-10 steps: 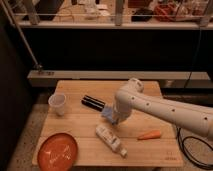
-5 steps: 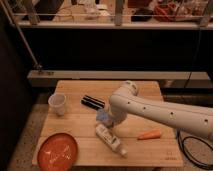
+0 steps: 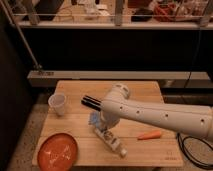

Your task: Place the white sponge in the ceramic bowl

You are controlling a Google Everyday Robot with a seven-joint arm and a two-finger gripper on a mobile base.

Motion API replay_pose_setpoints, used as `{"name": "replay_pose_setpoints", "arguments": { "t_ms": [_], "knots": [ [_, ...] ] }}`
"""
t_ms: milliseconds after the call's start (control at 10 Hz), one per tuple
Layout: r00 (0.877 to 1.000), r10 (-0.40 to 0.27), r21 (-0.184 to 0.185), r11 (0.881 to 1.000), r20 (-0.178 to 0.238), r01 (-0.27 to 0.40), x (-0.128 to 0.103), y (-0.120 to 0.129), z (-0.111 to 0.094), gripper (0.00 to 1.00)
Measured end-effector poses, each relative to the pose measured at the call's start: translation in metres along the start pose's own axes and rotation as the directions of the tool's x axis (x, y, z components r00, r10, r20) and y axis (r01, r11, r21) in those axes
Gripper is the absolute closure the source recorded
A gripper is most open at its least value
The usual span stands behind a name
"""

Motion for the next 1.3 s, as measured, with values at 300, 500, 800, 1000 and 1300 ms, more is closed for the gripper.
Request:
{"name": "replay_pose_setpoints", "arguments": {
  "t_ms": [300, 500, 800, 1000, 1300],
  "knots": [
    [0.998, -0.061, 0.013, 0.998, -0.001, 0.061, -0.022, -0.040, -0.003, 1.00],
    [0.996, -0.086, 0.022, 0.996, 0.005, 0.086, -0.033, -0.044, -0.007, 1.00],
    [0.991, -0.137, 0.039, 0.990, 0.013, 0.136, -0.045, -0.069, -0.003, 1.00],
    [0.987, -0.162, 0.049, 0.986, 0.018, 0.161, -0.054, -0.083, -0.003, 1.00],
    [0.980, -0.195, 0.064, 0.979, 0.027, 0.193, -0.063, -0.092, 0.000, 1.00]
  ]
}}
